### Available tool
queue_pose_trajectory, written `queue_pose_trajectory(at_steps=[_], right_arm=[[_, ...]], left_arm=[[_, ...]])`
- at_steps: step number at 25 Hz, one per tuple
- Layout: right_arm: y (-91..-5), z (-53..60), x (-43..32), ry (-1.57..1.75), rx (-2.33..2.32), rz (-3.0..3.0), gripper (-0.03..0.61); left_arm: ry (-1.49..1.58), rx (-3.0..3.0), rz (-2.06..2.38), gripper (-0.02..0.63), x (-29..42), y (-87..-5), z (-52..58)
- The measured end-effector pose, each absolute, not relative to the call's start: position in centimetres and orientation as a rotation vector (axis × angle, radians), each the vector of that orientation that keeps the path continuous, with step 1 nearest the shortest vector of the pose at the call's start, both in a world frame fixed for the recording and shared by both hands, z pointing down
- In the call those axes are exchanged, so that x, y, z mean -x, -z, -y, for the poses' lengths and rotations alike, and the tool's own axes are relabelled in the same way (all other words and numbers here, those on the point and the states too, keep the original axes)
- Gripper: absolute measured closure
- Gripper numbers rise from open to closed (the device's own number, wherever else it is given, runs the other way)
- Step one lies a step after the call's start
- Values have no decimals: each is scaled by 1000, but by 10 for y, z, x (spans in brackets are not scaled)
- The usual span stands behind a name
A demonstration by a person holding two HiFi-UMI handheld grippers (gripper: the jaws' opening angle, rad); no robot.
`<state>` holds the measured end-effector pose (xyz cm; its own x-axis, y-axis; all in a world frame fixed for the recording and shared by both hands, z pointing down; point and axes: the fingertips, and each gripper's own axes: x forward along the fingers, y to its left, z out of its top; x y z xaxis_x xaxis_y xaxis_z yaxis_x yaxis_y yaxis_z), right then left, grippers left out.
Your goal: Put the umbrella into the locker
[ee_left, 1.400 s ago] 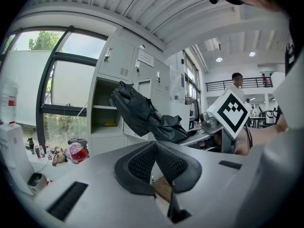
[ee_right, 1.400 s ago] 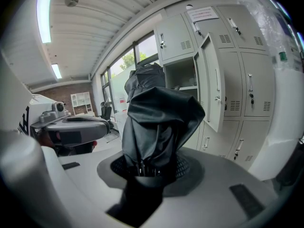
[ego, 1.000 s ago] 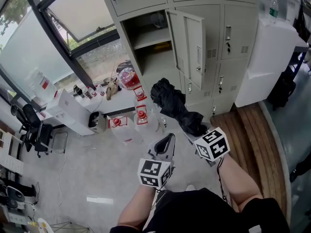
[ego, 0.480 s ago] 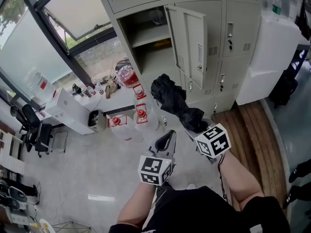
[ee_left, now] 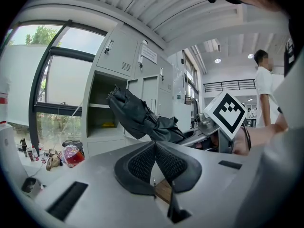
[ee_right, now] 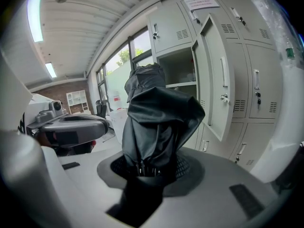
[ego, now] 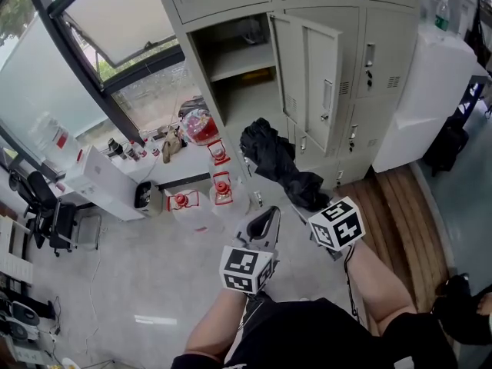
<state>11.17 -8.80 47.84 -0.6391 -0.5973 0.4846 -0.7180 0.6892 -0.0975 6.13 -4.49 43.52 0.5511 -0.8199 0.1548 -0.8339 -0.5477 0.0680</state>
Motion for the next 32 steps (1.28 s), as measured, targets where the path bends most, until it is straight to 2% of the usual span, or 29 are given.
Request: queue_pose_trajectory(at_steps=[32], right_arm=[[-507, 252, 16, -503, -1286, 2216, 385]], left_arm=[[-168, -2758, 1084, 598, 90, -447, 205]])
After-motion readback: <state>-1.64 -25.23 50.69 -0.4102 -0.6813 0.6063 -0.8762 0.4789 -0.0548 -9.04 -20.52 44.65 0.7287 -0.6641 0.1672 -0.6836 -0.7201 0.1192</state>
